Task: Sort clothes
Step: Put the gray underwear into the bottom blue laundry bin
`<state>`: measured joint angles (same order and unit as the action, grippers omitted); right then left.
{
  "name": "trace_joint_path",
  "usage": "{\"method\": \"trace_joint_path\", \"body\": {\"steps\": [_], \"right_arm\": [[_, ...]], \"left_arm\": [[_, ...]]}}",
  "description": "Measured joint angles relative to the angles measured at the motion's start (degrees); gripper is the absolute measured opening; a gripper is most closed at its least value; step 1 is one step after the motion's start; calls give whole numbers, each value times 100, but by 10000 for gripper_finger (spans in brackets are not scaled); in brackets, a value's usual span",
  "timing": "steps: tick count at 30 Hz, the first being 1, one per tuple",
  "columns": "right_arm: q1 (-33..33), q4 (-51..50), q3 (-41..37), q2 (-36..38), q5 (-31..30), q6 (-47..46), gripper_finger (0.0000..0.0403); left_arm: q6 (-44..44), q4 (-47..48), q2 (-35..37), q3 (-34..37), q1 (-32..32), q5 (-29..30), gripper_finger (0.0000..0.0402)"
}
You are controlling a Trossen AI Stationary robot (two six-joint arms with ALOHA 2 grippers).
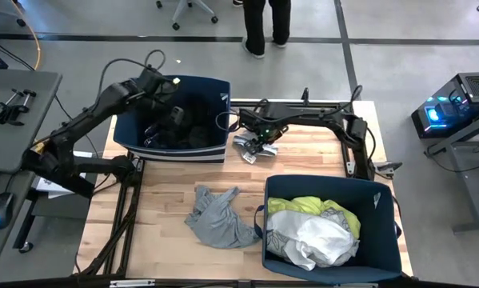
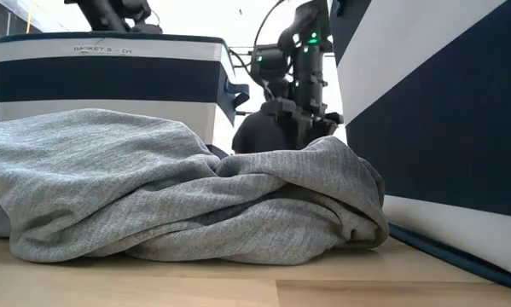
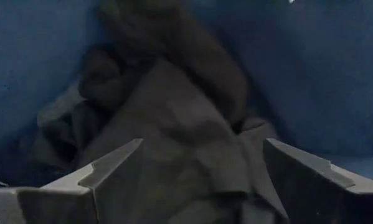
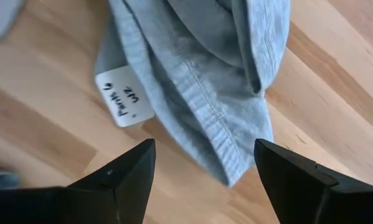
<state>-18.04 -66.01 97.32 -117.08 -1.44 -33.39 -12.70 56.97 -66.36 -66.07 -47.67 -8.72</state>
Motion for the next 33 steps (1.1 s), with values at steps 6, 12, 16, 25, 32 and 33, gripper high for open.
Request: {"method": "trace_joint_path", "body": {"steps": [6, 12, 16, 25, 32, 33], "right_arm": [[-63, 132, 2, -417, -301, 47, 261], [-201, 452, 0, -941, -197, 88, 248], [-246, 510, 28, -1172, -4, 246, 197], [-138, 592, -30, -854, -806, 700, 17], [-75, 59, -13, 180, -1678, 664, 5], [-57, -16, -19, 330, -1798, 624, 6]], "left_arm": [[-478, 279, 400, -640, 216, -7, 315], [-825, -41, 990, -747, 745, -17, 315], [-821, -471, 1339, -747, 1139, 127, 315], [-942, -755, 1487, -747, 1468, 537, 315], [-866, -766, 1396, -745, 1626, 986, 315], [-870, -766, 1396, -745, 1646, 1044, 315]]}}
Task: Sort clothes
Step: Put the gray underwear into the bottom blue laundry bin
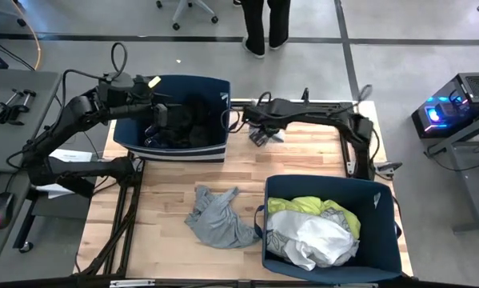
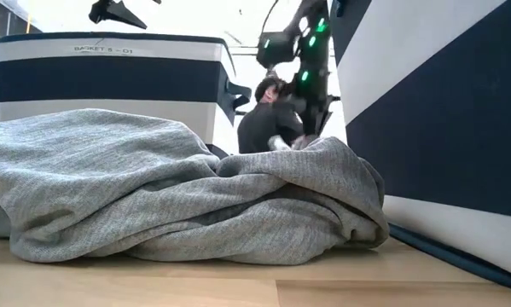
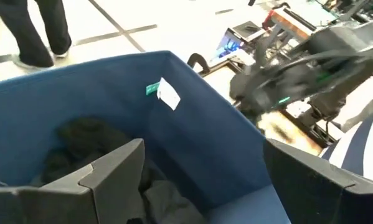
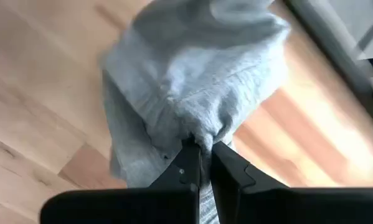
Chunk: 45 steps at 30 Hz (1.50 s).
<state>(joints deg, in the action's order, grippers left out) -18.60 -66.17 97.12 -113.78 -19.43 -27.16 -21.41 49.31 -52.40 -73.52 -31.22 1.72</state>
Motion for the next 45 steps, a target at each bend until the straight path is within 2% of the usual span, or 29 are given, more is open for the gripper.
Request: {"method": "trace_joint_path", "body": {"steps": [4, 8, 13, 17, 21, 26, 31, 35, 37, 40, 42, 45], "right_arm": [[39, -436, 15, 725, -510, -255, 9], [70, -832, 9, 1371, -698, -455, 4], [289, -1467, 11, 2337, -1207, -1058, 4], [924, -1336, 9, 3296, -1606, -1940, 2], [2025, -726, 17, 4185, -1749, -2314, 3], [3511, 110, 19, 4778, -599, -2039, 3], [4887, 292, 19, 4664, 757, -2964, 3], [5835, 147, 17, 4270, 911, -3924, 3], [6148, -224, 15, 4023, 998, -4515, 3], [6421, -888, -325, 3739, 1721, -5697, 2], [6521, -858, -803, 3667, 2212, -6130, 2], [6600, -417, -1771, 3661, 2567, -6432, 3]], "left_arm": [[-176, 23, -15, 0, 17, 47, 315], [-302, 120, -8, 0, 16, 130, 315], [-413, 450, -84, 0, 15, 314, 315], [-487, 518, -144, 2, 48, 208, 315], [-355, 252, -227, 2, 193, 135, 315], [-192, -383, -329, 2, 357, 133, 315], [-149, -1001, -505, 2, 487, 128, 315], [-92, -1182, -663, 2, 573, 131, 315], [-86, -1204, -751, 2, 603, 128, 315], [-83, -1280, -885, 2, 664, 128, 315], [-79, -1359, -981, 2, 694, 128, 315], [47, -1557, -1110, 3, 754, 58, 315]]}}
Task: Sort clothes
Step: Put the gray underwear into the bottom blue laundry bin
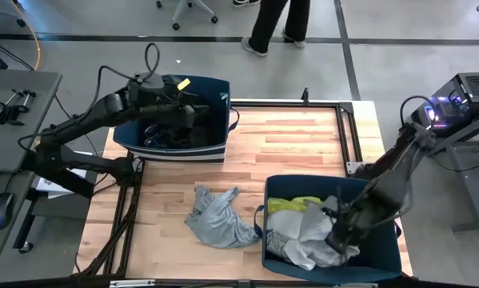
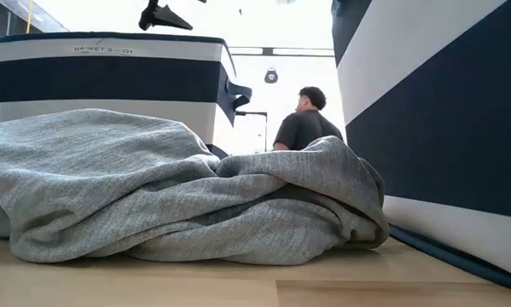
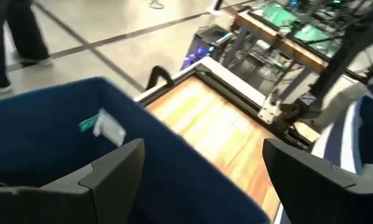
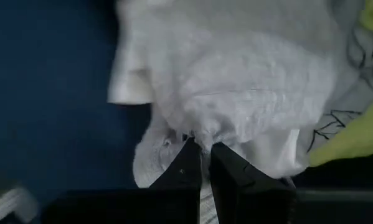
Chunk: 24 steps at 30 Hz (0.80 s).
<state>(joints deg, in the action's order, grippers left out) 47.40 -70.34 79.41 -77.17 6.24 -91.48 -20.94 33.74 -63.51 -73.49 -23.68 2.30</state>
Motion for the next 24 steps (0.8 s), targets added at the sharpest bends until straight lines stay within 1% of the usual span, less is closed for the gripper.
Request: {"method": "trace_joint_path", "body": {"steps": [4, 7, 10, 11, 13, 15, 17, 20, 24], "right_arm": [[-91, 644, -1344, 0, 40, -600, 5], [-294, 1120, -2272, 12, 274, -1117, 15], [-564, 1762, -3038, 30, 800, -1138, 40], [-657, 1978, -3226, 40, 1031, -1048, 53], [-855, 2221, -3450, 38, 1497, -861, 84], [-1004, 2195, -3503, 79, 1813, -634, 117], [-1075, 1955, -3392, 201, 1810, -572, 147], [-1093, 1157, -2917, 469, 1329, -553, 180], [-1093, 57, -1944, 861, 639, -544, 200]], "left_arm": [[115, -327, -124, 0, 54, -111, 315], [135, -537, -162, 0, 63, -298, 315], [251, -698, -147, 2, 87, -585, 315], [296, -702, -133, 2, 107, -694, 315], [353, -668, -96, 1, 154, -731, 315], [337, -509, -32, 1, 221, -663, 314], [379, -269, 30, -38, 325, -621, 314], [766, 329, 48, -414, 667, -610, 314], [1668, 1338, 50, -991, 1373, -696, 314]]}}
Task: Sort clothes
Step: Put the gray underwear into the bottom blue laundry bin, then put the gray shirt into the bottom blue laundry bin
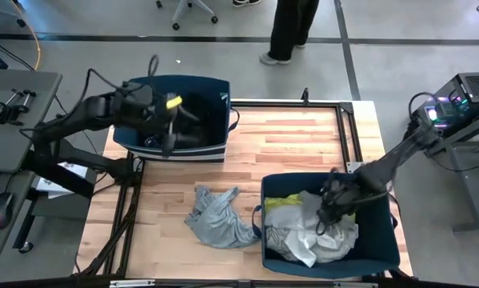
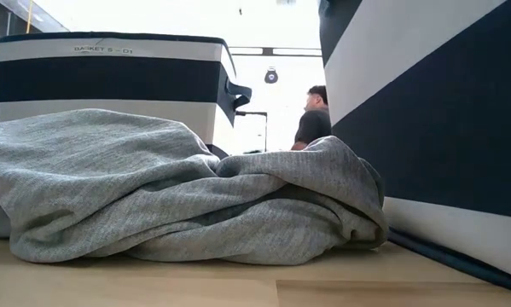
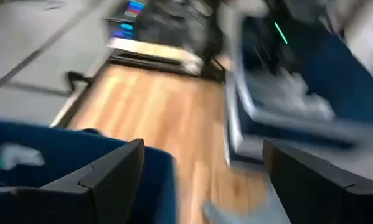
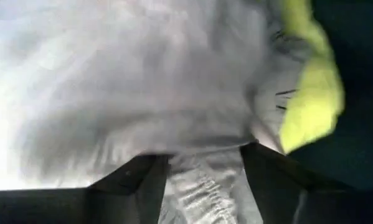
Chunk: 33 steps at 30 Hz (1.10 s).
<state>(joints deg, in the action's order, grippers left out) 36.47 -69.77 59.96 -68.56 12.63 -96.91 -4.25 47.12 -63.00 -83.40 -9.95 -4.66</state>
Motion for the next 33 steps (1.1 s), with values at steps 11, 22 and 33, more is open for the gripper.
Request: {"method": "trace_joint_path", "body": {"steps": [11, 22, 33], "right_arm": [[32, -536, 2177, 802, -2983, 1274, 238], [37, -571, 2514, 776, -3561, 3294, 306], [51, -588, 2514, 776, -3356, 3547, 306]], "left_arm": [[-1112, 1033, -533, 448, 2286, 58, 314], [-3852, 916, -2464, 1500, 3525, 974, 314], [-4325, -689, -4326, 1510, 3636, 1554, 311]]}}
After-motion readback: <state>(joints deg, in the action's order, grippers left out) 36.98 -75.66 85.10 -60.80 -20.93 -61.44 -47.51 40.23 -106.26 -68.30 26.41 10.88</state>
